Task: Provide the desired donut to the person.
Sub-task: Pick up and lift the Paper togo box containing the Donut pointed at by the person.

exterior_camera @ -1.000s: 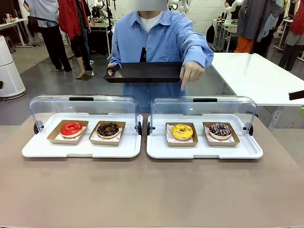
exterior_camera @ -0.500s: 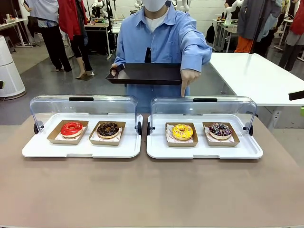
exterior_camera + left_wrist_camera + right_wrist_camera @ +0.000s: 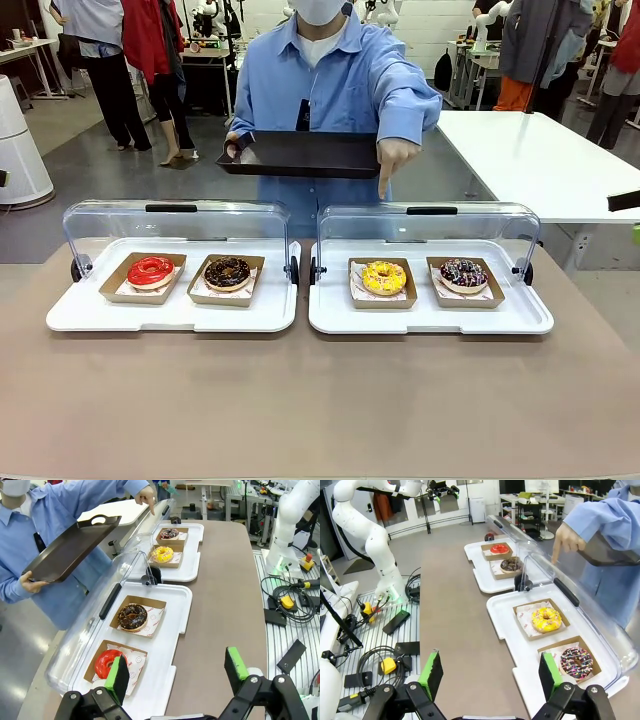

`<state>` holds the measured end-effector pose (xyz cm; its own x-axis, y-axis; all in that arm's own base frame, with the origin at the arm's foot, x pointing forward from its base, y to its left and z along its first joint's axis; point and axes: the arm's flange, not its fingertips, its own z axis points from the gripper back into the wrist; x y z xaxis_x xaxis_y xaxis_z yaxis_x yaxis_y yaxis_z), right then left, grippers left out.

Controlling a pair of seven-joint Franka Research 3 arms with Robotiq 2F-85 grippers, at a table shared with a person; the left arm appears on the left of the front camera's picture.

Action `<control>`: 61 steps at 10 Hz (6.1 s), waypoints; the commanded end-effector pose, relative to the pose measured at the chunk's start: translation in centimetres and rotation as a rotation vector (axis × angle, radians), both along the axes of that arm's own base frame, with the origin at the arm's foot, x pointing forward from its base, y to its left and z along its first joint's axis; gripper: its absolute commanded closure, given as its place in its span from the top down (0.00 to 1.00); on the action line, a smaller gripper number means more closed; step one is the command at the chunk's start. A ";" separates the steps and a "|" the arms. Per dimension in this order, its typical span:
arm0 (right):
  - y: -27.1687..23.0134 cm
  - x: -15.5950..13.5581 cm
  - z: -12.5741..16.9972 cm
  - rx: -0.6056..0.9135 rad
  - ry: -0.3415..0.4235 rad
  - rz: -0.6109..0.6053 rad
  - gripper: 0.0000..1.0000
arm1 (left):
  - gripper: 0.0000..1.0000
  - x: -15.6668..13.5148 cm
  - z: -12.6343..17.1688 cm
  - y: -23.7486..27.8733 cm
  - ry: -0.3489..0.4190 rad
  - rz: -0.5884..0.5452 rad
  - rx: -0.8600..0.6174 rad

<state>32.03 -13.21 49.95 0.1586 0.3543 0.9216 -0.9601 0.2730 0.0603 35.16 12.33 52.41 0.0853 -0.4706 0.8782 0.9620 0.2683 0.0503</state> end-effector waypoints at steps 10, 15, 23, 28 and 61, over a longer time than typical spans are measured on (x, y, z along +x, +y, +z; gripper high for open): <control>26.5 11.1 1.7 -0.860 0.357 0.216 1.00 | 1.00 0.0 0.0 0.1 -0.003 -0.003 -0.007; 32.6 13.3 -4.6 -0.989 0.342 0.260 1.00 | 1.00 0.0 0.0 0.1 -0.003 -0.003 -0.007; 32.6 13.2 -5.3 -0.978 0.349 0.283 1.00 | 1.00 0.0 0.0 0.1 -0.003 -0.003 -0.007; 37.1 9.6 -4.9 -1.188 0.086 0.179 1.00 | 1.00 0.0 0.0 0.1 -0.003 -0.003 -0.007; 43.5 17.8 -17.2 -1.145 0.020 0.260 1.00 | 1.00 0.0 0.0 0.1 -0.003 -0.003 -0.007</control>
